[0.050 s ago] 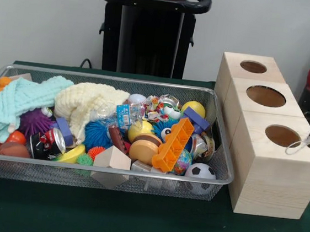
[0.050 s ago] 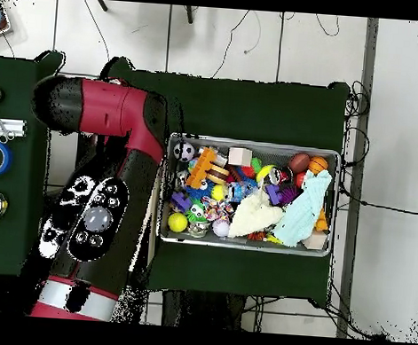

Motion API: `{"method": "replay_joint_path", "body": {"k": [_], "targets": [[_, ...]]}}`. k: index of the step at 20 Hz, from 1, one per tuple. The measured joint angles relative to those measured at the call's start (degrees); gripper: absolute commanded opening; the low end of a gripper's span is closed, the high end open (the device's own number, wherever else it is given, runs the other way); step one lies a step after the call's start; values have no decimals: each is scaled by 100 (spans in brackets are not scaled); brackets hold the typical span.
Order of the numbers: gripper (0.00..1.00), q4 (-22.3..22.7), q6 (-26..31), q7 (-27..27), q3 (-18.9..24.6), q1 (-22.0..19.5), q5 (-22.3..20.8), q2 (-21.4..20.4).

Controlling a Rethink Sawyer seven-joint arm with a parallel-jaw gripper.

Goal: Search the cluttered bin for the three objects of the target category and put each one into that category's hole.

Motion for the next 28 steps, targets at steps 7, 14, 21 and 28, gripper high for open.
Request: {"method": "replay_joint_path", "body": {"k": [7,14,21,28], "targets": [[0,765,-322,0,153,-74,-3,-118],[0,1382,-324,-1,338,-505,-127,-459],[0,1785,-325,-1,413,-768,-282,-748],[0,1963,-341,-1,592,-750,-291,-902]]}}
